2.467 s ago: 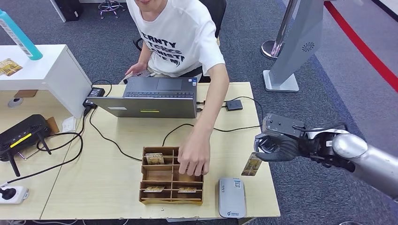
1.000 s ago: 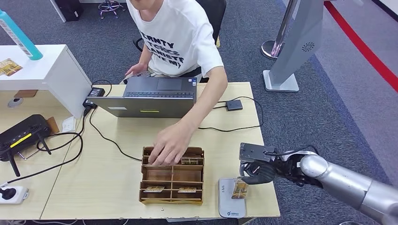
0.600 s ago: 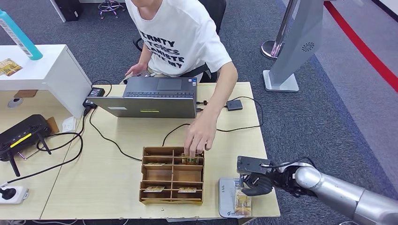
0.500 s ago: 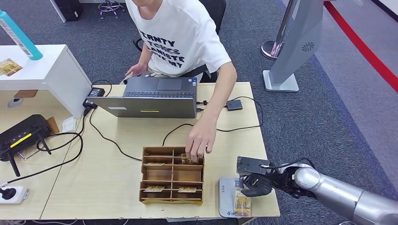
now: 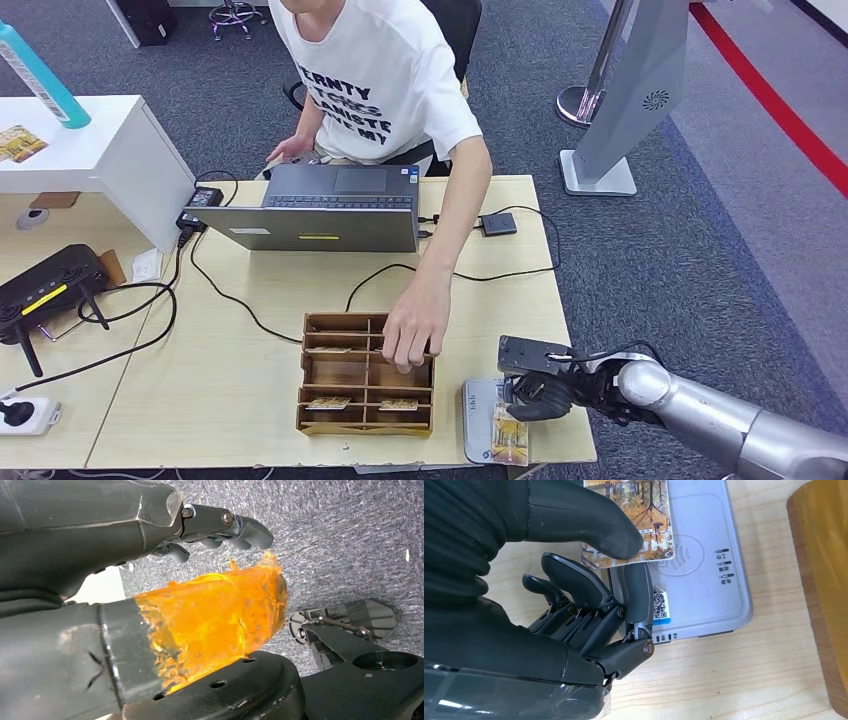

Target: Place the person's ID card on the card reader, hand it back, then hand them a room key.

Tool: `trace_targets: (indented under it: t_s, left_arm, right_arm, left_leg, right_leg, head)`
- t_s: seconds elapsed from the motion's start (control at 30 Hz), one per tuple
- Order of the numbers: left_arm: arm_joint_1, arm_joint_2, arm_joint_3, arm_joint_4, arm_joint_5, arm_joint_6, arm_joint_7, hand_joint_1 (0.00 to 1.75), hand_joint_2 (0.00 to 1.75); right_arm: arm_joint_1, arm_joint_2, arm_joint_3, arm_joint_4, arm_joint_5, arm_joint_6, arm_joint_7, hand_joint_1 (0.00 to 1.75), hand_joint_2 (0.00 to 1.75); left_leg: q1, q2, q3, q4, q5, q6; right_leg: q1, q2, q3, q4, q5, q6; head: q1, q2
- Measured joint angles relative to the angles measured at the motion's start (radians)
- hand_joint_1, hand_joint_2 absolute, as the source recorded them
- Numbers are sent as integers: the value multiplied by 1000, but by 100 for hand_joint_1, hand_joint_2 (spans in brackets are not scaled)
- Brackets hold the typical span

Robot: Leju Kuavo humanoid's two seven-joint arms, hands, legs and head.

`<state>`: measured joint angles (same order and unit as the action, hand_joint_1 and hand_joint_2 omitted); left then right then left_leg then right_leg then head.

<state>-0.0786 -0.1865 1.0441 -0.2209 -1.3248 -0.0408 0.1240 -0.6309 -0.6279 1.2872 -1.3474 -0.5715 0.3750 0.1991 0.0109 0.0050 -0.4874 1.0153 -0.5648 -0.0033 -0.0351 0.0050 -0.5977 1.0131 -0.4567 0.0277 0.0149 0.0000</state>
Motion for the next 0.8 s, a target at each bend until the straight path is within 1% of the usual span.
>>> trace_targets:
  t_s: [0.23,0.43,0.8]
  left_arm:
    - [0,0,0,0,0,0,0,0,0]
    - [0,0,-4,0,-2,-2,0,0,0]
    - [0,0,-5,0,-3,-5,0,0,0]
  right_arm:
    - [0,3,-1,2,1,0,0,175,175]
    - [0,35,-20,38,11,-1,0,175,175]
    - [0,53,-50,77,18,-6,-3,175,175]
  left_leg:
    - [0,0,0,0,0,0]
    - [0,0,0,0,0,0]
    - [0,0,0,0,0,0]
  right_leg:
    - [0,0,0,0,0,0]
    - [0,0,0,0,0,0]
    - [0,0,0,0,0,0]
  head:
    - [0,0]
    - [0,0]
    - [0,0]
